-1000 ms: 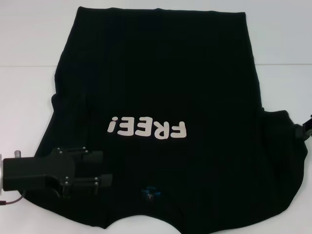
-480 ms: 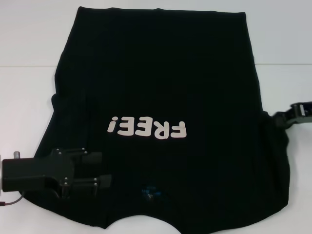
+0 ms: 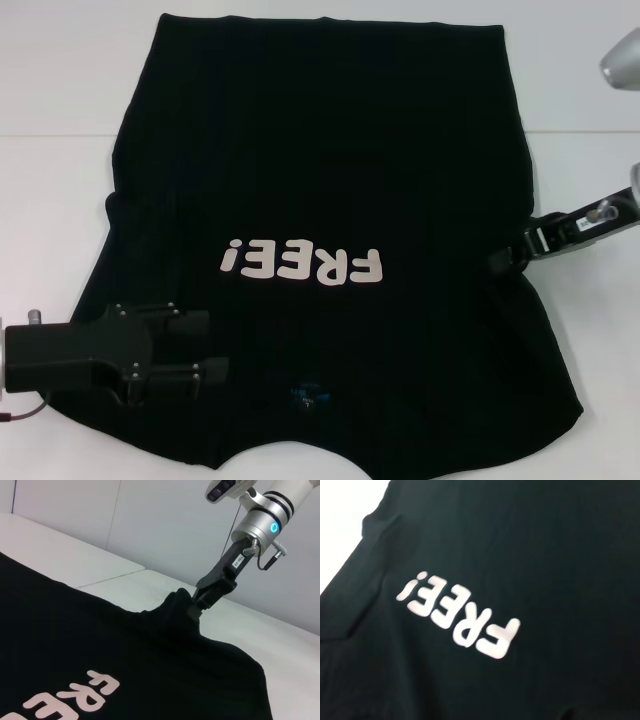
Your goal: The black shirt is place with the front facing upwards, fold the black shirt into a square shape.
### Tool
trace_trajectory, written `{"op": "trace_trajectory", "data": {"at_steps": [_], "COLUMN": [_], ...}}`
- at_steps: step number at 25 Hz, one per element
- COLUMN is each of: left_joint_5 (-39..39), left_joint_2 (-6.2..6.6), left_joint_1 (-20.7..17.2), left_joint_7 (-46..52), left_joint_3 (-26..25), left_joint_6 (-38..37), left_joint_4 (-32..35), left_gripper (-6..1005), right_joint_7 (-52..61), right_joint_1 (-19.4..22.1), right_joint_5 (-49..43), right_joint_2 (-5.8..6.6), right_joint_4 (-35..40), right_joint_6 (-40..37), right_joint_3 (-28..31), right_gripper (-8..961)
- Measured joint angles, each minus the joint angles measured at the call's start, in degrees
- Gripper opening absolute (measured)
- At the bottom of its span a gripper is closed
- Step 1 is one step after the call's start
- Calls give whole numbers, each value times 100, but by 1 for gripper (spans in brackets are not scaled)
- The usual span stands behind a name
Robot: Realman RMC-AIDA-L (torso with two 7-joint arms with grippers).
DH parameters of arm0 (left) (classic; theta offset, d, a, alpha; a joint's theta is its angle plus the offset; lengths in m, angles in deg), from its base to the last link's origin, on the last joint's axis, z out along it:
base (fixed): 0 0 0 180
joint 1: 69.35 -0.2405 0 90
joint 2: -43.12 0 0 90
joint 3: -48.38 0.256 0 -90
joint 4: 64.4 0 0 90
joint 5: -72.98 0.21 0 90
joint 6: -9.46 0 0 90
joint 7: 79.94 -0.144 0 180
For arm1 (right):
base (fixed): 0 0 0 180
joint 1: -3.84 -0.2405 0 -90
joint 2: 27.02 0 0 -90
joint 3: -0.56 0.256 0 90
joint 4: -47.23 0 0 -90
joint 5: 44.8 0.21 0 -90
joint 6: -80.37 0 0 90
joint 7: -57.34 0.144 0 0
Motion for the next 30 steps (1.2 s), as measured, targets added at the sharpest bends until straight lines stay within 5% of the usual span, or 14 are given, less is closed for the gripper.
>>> {"op": "trace_trajectory", "data": {"at_steps": [17, 23, 30], "left_joint_5": [-7, -7, -6], "left_joint_2": [-24, -26, 26], "left_joint_1": [8, 3, 30], "left_joint_7": [0, 15, 502], "left_joint_3": [0, -258, -586], "left_joint_6": [23, -17, -45], "left_joint_4": [0, -109, -300], "left_gripper": [726, 729, 731], "right_joint_7": [-727, -1392, -2444], "right_joint_1": [-50, 370, 1100], "right_joint_5": [536, 1486, 2470], "right_joint_2": [-194, -156, -83], "right_joint_4": [-14, -24, -299], "right_joint_6": [-236, -541, -850], "right_joint_3": [-265, -220, -206], "right_gripper": [29, 195, 515]}}
